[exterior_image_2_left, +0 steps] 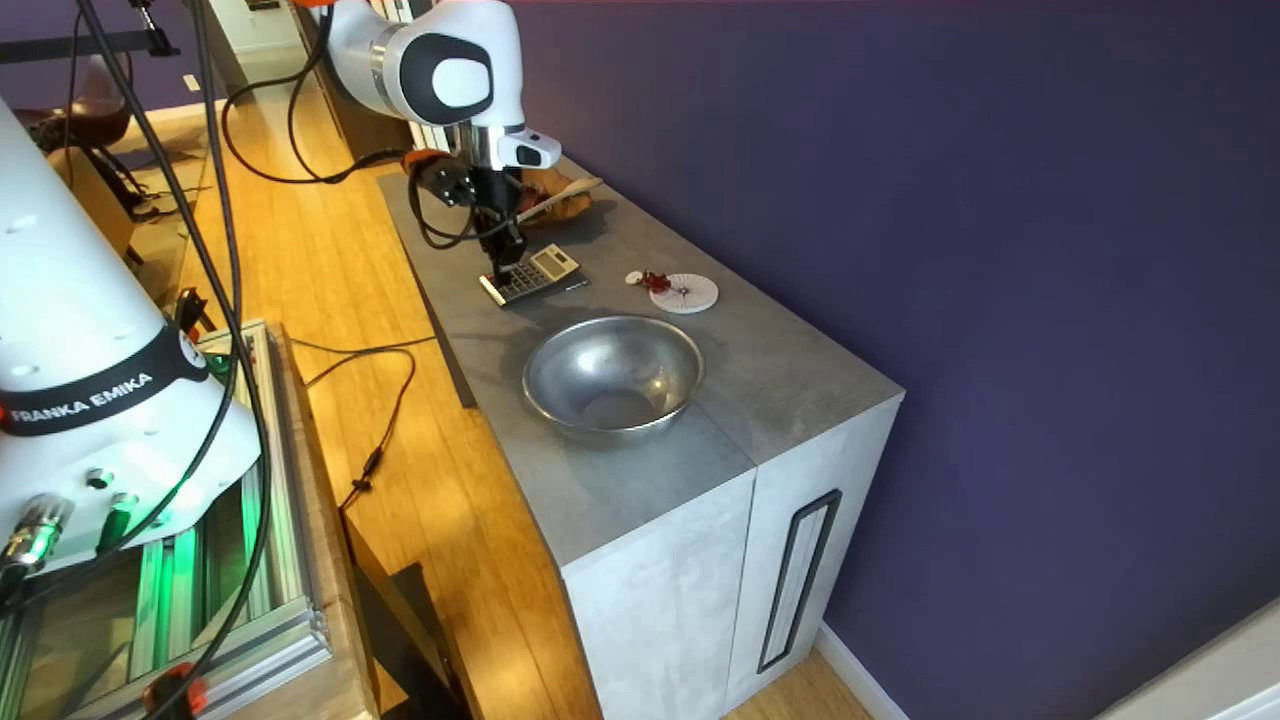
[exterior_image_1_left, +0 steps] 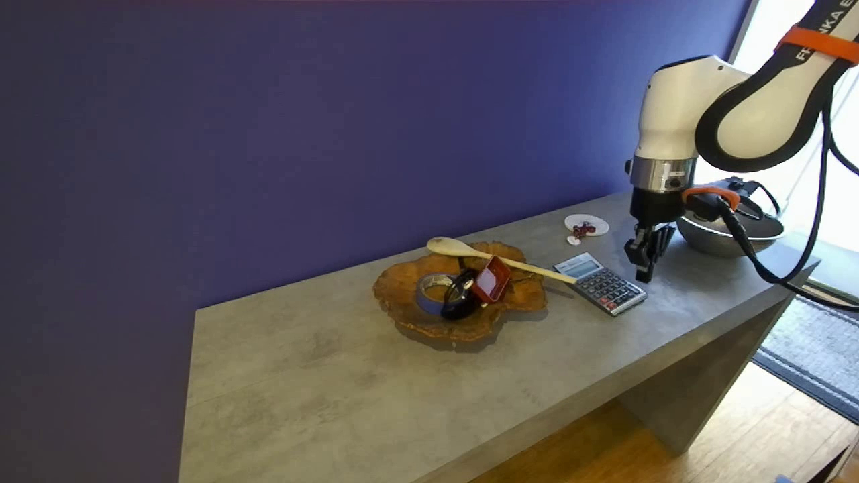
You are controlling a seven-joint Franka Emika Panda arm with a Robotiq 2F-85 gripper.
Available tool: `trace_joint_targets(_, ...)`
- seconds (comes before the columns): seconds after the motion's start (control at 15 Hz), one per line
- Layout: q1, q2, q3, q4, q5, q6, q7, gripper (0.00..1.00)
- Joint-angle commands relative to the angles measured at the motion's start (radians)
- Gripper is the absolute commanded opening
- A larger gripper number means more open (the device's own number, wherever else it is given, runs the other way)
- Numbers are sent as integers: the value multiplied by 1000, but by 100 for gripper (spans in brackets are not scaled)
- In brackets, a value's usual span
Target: Press the buttons on the calculator
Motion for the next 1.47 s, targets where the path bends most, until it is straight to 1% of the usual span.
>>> trace_joint_targets(0.0,-16,17,20,-22,22,96,-30,0)
trace_joint_targets(0.13,-8,30,9,-22,8,108,-25,0)
trace_joint_targets(0.8,-6,75,7,-10,11,137,-32,0)
trace_joint_targets(1.2,-11,119,10,19,18,115,-37,0)
trace_joint_targets(1.4,-9,93,6,2,16,115,-30,0)
